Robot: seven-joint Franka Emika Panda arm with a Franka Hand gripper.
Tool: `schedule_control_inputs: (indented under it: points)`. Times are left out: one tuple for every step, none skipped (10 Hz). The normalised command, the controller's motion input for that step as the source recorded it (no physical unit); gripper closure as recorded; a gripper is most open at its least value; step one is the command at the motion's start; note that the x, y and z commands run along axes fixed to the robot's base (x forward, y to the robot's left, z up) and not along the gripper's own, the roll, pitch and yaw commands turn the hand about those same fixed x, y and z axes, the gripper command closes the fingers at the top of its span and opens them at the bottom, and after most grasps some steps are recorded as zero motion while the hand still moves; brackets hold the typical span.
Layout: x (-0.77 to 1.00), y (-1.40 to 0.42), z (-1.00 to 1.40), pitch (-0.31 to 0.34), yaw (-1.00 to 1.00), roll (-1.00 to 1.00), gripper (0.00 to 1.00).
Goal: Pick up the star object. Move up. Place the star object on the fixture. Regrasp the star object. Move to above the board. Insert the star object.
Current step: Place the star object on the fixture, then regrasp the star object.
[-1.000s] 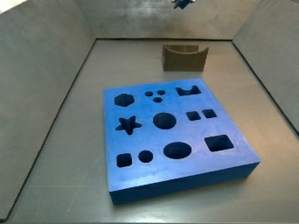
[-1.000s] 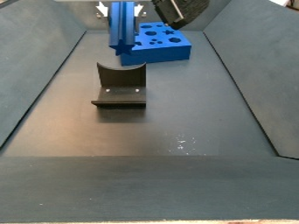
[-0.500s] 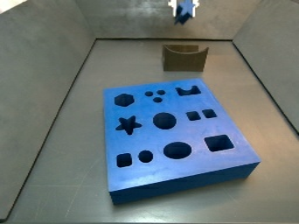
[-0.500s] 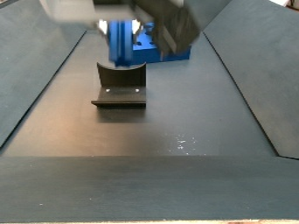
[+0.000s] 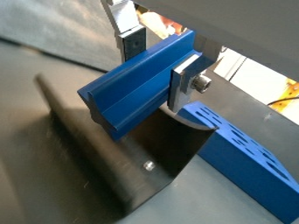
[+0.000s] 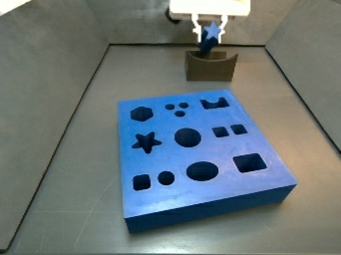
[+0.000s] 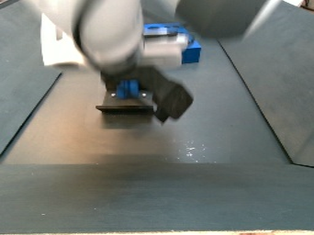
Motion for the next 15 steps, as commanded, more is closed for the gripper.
schedule_control_inputs:
  points:
    - [0.18, 0.11, -0.81, 0.068, -0.15, -0.33, 1.0]
    - [0.16, 0.09, -0.68, 0.058, -0.15, -0.26, 1.0]
    - [0.09, 0.14, -0.51, 0.003, -0.12, -0.13, 1.0]
    - [0.09, 0.14, -0.51, 0.003, -0.12, -0.13, 1.0]
    - [0.09, 0.17, -0.5, -0.01, -0.12, -0.13, 1.0]
    - [0.09, 0.17, -0.48, -0.013, -0.12, -0.13, 1.0]
    - [0.0, 0.0, 0.0, 0.0, 0.0, 0.0, 0.0]
    - [0.0, 0.0, 1.0, 0.051, 0.05, -0.03, 0.0]
    - [-0.01, 0.0, 1.0, 0.055, 0.05, -0.02, 0.0]
    - [-0.02, 0.01, 1.0, 0.062, 0.04, -0.01, 0.0]
    - [-0.03, 0.01, 1.0, 0.071, 0.02, 0.01, 0.0]
    - [-0.04, 0.01, 1.0, 0.075, 0.01, 0.02, 0.0]
    - [-0.05, 0.01, 0.91, 0.076, -0.01, 0.03, 0.0]
    - [-0.05, 0.01, 0.79, 0.073, -0.01, 0.03, 0.0]
    - [-0.04, 0.01, 0.51, 0.056, -0.03, 0.03, 0.0]
